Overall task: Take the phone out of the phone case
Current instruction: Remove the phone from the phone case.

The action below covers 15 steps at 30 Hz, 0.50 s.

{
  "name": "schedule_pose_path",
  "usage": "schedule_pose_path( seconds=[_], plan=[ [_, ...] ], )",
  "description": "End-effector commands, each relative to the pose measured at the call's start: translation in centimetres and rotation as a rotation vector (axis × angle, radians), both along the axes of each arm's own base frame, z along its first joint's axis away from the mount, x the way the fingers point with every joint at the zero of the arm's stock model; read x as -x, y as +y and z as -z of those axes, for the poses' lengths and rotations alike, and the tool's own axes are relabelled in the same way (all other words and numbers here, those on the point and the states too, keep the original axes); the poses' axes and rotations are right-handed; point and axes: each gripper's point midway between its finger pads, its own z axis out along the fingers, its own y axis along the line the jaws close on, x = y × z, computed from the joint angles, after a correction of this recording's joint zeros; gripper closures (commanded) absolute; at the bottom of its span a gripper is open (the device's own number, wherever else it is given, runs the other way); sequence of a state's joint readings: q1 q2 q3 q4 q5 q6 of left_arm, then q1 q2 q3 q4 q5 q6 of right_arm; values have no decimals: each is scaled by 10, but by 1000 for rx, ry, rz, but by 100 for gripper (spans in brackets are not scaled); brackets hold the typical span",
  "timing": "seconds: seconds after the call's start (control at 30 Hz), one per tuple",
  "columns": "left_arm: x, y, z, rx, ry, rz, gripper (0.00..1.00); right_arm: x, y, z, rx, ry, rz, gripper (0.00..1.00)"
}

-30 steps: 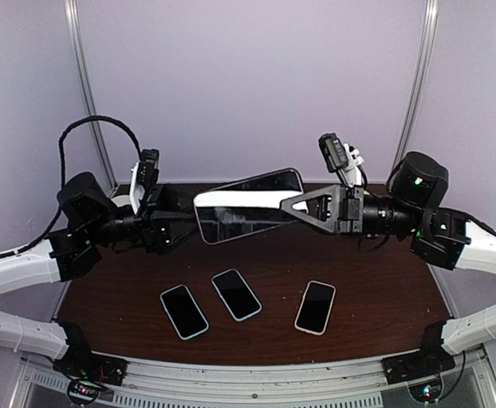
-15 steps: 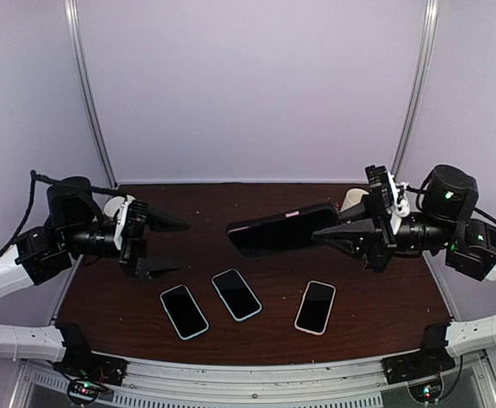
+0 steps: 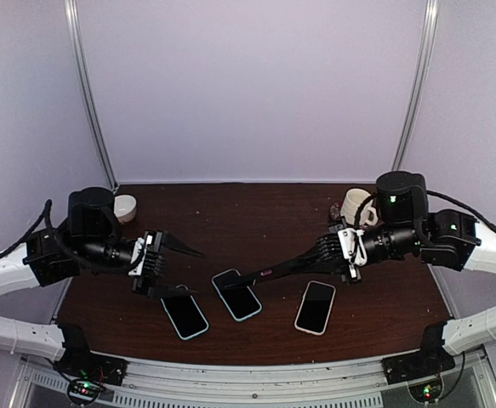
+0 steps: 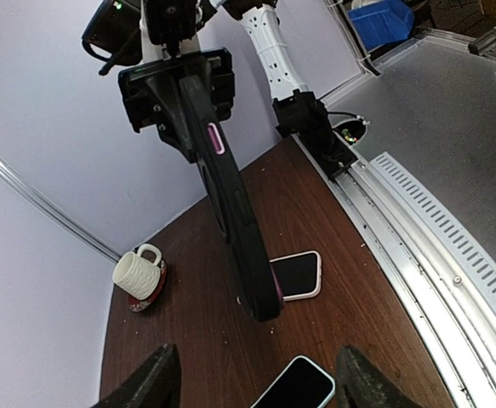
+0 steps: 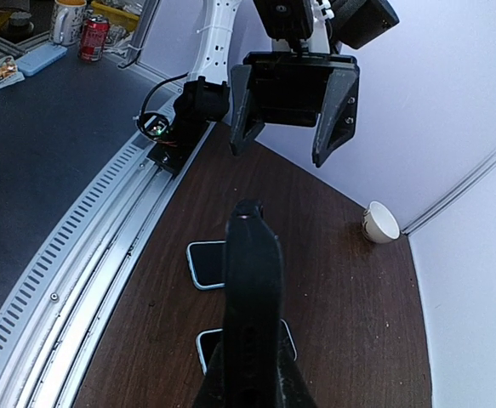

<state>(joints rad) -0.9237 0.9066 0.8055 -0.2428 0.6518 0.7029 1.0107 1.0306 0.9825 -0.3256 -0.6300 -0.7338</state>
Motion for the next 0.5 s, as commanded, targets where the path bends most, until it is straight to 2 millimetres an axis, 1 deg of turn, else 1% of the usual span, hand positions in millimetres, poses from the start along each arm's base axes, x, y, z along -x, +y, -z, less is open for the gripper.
schedule_pose_path(
  seconds=[0.0,0.07,0.13,0.47],
  plan=[
    [-8,-10,0,19,-96,-46,38,6,7,-36,-83,-97,-68,100],
    [-11,-13,4,11,-96,-55,44,7,10,-37,-79,-89,-81,100],
    [-13,-15,7,6,-96,-63,46,7,14,-36,-72,-78,-92,100],
    [-17,-22,10,-1,-73,-70,46,7,23,-31,-56,-67,-107,100]
  ],
)
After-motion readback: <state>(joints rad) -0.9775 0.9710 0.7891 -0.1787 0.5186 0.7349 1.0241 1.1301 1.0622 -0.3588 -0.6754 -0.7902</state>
